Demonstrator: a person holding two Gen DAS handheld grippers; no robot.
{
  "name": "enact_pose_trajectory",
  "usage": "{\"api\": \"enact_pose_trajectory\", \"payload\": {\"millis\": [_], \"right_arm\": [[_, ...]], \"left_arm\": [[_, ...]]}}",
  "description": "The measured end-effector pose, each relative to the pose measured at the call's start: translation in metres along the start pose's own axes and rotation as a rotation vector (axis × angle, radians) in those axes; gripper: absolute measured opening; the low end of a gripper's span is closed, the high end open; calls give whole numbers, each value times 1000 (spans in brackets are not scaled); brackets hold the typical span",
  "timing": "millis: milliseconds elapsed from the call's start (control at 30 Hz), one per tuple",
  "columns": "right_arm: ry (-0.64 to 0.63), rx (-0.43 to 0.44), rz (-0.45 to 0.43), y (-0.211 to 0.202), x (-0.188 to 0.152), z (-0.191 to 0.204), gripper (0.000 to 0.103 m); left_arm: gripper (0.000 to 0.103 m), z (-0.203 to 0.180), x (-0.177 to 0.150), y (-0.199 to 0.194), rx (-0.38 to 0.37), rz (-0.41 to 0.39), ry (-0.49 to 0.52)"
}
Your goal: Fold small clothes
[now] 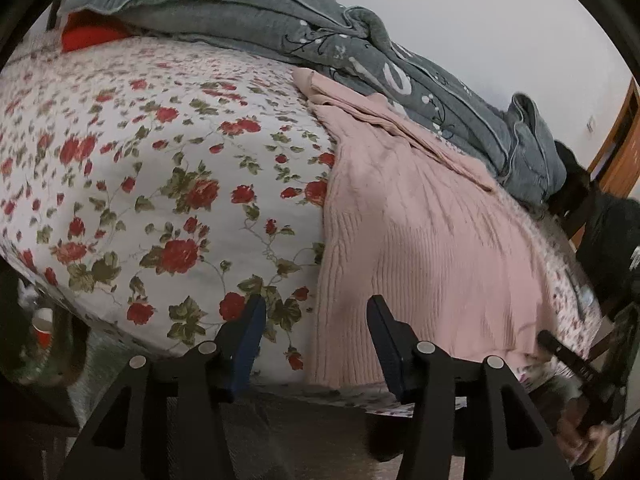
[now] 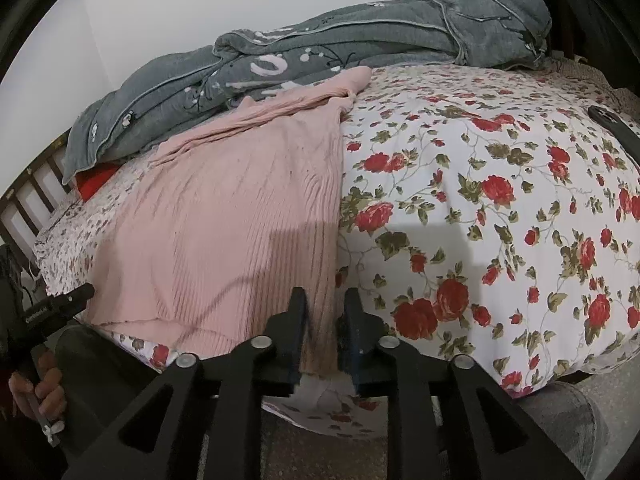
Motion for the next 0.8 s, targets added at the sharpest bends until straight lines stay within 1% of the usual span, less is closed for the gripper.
{"api": "enact_pose_trajectory", "payload": {"millis": [67, 200, 367, 400, 433, 467, 533, 633, 700, 767, 800], "right_arm": [[-7, -2, 4, 1, -1, 1, 27], [-26, -11, 12, 4, -4, 5, 28], [-46, -18, 19, 7, -6, 9, 28], [-49, -18, 19, 7, -6, 10, 28], [-51, -16, 20, 7, -7, 10, 28], [-54, -14, 20, 7, -7, 11, 28], [-58, -12, 21, 8, -8, 11, 27], [-60, -13, 26, 8, -8, 11, 24], [-59, -10, 30, 8, -9, 12, 24], [-56, -6, 34, 8, -10, 11, 24], [-58, -3, 38, 8, -10, 11, 24]], "left_arm": [[51, 2, -1, -1, -13, -2, -10], [51, -3, -2, 0, -45, -1, -1], [48, -16, -1, 2, -41, -2, 51], [44, -18, -1, 1, -41, -6, 60], [37, -20, -1, 1, -44, -9, 70], [33, -22, -1, 1, -45, -9, 78], [23, -24, -1, 2, -45, -7, 88], [22, -25, -1, 2, -38, -4, 92], [22, -23, -2, 5, -34, 18, 82], [23, -22, -2, 9, -45, 41, 72], [24, -22, -1, 9, -50, 35, 66]]}}
Point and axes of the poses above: each gripper's, at about its wrist camera, not at the fingertips, and y roughly the way its jaws point, z to its left, x to its top, the point moved 5 cm from there along y, roughly the way its jaws point, and after that the axes turned 12 degrees about y, right-handed, at the moved point
